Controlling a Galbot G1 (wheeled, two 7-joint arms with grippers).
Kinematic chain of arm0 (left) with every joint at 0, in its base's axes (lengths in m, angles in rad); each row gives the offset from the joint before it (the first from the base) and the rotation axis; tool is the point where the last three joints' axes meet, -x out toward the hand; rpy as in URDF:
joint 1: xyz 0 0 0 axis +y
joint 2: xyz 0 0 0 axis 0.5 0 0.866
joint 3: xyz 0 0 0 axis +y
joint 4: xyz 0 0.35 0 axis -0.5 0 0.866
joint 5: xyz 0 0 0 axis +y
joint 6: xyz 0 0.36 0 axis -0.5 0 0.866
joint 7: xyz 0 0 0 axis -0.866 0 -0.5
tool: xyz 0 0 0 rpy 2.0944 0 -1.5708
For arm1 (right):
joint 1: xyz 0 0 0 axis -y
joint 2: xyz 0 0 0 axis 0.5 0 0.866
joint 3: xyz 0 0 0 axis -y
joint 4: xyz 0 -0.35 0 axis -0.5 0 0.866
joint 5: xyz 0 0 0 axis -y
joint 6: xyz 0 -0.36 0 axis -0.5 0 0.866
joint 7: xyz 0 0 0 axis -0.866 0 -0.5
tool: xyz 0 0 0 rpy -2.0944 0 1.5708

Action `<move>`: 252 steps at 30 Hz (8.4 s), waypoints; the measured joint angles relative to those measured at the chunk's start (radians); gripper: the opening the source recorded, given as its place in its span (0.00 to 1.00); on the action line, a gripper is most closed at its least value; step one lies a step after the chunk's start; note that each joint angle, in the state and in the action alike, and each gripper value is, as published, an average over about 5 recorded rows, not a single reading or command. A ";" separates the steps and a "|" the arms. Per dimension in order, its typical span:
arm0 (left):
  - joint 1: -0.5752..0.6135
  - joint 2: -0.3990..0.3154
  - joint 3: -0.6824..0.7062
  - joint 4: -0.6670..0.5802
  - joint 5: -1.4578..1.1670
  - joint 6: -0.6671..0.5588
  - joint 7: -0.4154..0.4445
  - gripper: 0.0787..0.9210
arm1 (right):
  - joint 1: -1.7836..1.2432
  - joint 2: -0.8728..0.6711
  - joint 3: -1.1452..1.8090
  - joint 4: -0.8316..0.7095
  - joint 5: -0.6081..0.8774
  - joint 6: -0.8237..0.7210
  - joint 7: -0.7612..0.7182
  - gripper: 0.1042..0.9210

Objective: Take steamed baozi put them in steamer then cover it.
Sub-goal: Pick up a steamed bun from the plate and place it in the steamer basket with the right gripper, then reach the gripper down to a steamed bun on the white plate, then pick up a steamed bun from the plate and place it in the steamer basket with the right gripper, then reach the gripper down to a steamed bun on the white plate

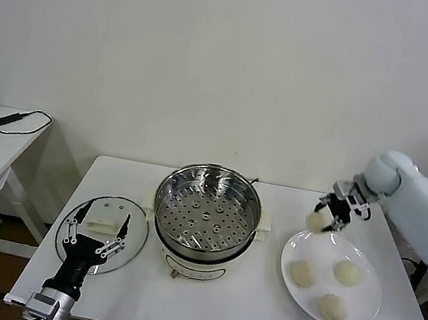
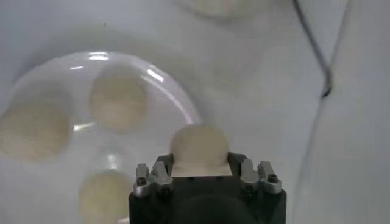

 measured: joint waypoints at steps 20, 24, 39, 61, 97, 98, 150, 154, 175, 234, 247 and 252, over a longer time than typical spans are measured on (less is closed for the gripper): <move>0.011 -0.002 0.002 -0.025 0.000 0.001 -0.002 0.88 | 0.302 0.260 -0.214 0.166 -0.030 0.228 -0.011 0.63; 0.010 -0.003 0.002 -0.029 -0.002 0.000 -0.002 0.88 | 0.284 0.327 -0.225 0.152 -0.067 0.243 -0.001 0.63; 0.016 -0.002 -0.010 -0.036 -0.011 -0.009 -0.002 0.88 | 0.177 0.513 -0.219 0.002 -0.201 0.292 0.050 0.63; 0.019 -0.004 -0.023 -0.031 -0.014 -0.021 -0.007 0.88 | 0.120 0.583 -0.223 -0.074 -0.247 0.331 0.066 0.80; 0.001 0.005 -0.002 -0.031 -0.010 -0.011 -0.026 0.88 | 0.304 -0.071 -0.563 0.206 0.426 -0.187 0.048 0.88; 0.002 0.004 -0.002 -0.031 -0.010 -0.010 -0.026 0.88 | 0.291 -0.084 -0.568 0.214 0.430 -0.198 0.059 0.88; 0.003 0.008 -0.020 -0.055 -0.011 -0.005 -0.040 0.88 | 0.055 -0.176 -0.523 0.236 0.401 -0.298 0.309 0.66; -0.003 0.013 -0.016 -0.060 -0.013 -0.003 -0.040 0.88 | 0.141 -0.164 -0.543 0.230 0.416 -0.292 0.254 0.65; -0.005 0.018 -0.003 -0.080 -0.011 -0.001 -0.046 0.88 | 0.588 0.259 -0.693 0.262 0.671 -0.397 0.075 0.66; -0.025 0.022 0.001 -0.054 -0.018 -0.022 -0.048 0.88 | 0.486 0.506 -0.712 0.268 0.793 -0.581 0.360 0.88; -0.031 0.030 0.015 -0.057 -0.016 -0.016 -0.048 0.88 | 0.602 0.059 -0.685 0.402 0.658 -0.416 0.114 0.88; -0.030 0.028 0.016 -0.055 -0.013 -0.015 -0.048 0.88 | 0.587 -0.104 -0.709 0.414 0.596 -0.347 0.067 0.88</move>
